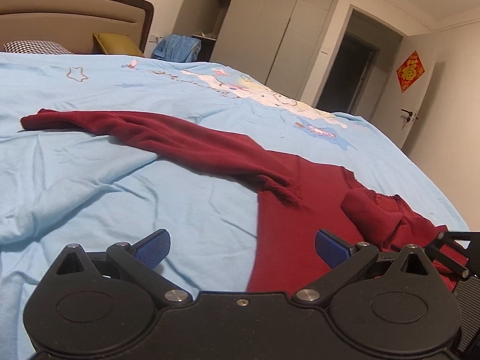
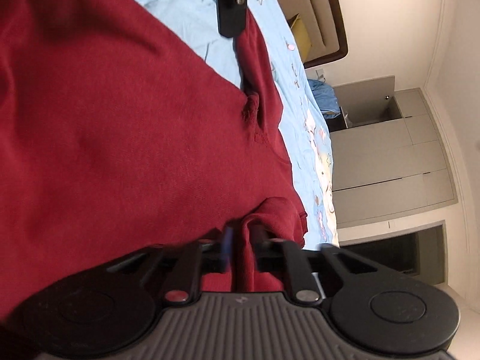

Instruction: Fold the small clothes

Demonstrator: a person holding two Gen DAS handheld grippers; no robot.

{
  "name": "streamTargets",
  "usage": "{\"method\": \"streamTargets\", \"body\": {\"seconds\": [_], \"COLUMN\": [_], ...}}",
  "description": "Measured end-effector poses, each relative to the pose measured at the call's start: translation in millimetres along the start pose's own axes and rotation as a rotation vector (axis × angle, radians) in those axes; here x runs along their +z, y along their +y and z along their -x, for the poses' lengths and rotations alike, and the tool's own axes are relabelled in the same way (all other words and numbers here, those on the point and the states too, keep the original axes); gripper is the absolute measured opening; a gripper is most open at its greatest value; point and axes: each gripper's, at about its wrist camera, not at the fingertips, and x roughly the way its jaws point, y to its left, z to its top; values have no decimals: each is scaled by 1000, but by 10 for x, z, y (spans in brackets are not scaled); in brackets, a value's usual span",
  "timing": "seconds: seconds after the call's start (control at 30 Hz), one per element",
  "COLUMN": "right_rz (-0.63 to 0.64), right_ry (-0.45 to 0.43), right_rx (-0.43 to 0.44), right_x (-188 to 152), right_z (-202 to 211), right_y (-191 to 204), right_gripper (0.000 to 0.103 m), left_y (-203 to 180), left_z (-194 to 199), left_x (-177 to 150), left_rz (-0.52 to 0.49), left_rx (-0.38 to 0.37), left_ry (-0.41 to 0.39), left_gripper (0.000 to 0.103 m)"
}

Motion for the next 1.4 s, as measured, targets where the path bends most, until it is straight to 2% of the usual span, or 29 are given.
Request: {"method": "streamTargets", "body": {"seconds": [0.07,0.17,0.27,0.43,0.53,0.57,0.6,0.63,0.7,0.8,0.87,0.9,0.97,1.03,1.07,1.1,1.17,1.23,1.3,1.4], "right_rz": [-87,-318,-575,-1109,-1335,-1379,-1403,-1399,-1310,-1013,-820,-765,-735,-767,-799,-835,-909,-988,-1085,-1253], "right_ry": [-9,-12,-10,-3,11,20,29,30,9,-59,-97,-107,-121,-120,-131,-140,-139,-120,-93,-27], "right_rx": [22,108,214,417,398,370,339,314,259,199,201,222,280,311,326,336,338,316,273,168], "right_x": [-24,-100,-222,-528,-621,-614,-589,-525,-317,100,369,435,463,360,263,156,-111,-410,-747,-1308], "right_z": [108,272,229,-142,-404,-477,-510,-563,-566,-396,-330,-301,-196,-102,-29,34,170,249,356,426], "right_y": [-57,-245,-500,-883,-979,-998,-1003,-1013,-1000,-877,-720,-656,-588,-593,-623,-661,-766,-893,-1029,-1227], "right_gripper": [41,59,67,73,73,64,47,40,25,17,18,19,22,36,51,59,64,70,82,92], "left_y": [-46,-88,-65,84,191,223,254,282,330,380,403,412,419,411,397,376,303,192,30,-271], "left_z": [-3,-7,4,70,130,154,174,193,221,252,259,261,266,264,256,239,165,74,-54,-329], "left_x": [4,-23,-73,-110,-89,-80,-71,-62,-45,-14,3,10,22,29,33,39,59,99,143,193], "left_rz": [-9,-23,-26,-5,10,14,16,16,13,10,15,22,37,41,38,31,12,-10,-44,-112], "left_rx": [-9,-12,0,22,42,47,52,59,72,91,100,104,108,104,103,101,91,67,36,-9], "left_ry": [-1,9,26,47,45,42,40,38,35,26,20,16,11,7,6,7,8,0,-12,-18], "left_gripper": [102,102,102,102,102,102,102,102,102,102,102,102,102,102,102,102,102,102,102,102]}}
